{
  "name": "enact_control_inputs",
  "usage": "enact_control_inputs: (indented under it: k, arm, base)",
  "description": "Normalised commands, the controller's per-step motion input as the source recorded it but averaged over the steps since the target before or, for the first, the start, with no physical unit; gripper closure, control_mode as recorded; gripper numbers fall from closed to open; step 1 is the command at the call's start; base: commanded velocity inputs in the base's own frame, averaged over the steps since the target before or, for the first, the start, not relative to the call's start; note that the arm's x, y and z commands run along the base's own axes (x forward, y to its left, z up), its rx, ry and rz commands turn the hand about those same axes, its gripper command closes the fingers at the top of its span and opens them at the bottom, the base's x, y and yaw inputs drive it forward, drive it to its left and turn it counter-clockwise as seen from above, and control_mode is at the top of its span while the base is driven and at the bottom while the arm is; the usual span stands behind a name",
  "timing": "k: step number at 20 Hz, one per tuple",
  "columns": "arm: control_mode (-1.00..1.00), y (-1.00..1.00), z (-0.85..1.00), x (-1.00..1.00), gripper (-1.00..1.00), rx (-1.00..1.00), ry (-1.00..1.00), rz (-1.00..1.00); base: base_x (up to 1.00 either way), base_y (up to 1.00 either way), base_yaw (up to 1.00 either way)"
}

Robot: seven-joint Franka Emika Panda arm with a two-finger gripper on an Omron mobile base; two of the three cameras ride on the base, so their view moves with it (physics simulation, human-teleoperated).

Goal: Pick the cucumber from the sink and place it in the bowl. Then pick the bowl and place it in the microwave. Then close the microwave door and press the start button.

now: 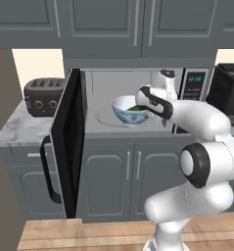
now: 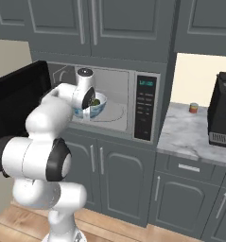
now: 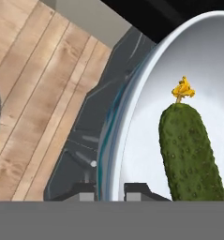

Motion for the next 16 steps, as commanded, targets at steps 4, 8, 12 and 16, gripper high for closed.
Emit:
enact_control_inputs:
  k: [4, 8, 12, 16]
  arm:
    - [-1.0, 0.02, -0.19, 0.92, 1.0, -0.11, 0.0, 0.16]
    - [-1.0, 0.0, -0.34, 0.75, 1.0, -0.11, -0.01, 0.04]
    - [-1.0, 0.0, -0.6, 0.54, 1.0, -0.07, -0.1, 0.01]
    - [-1.0, 0.0, -0.53, 0.32, 1.0, -0.1, -0.21, 0.01]
  base:
    - [0.0, 0.0, 0.0]
    - [0.0, 0.0, 0.0]
    - [0.0, 0.0, 0.0]
    - [0.0, 0.0, 0.0]
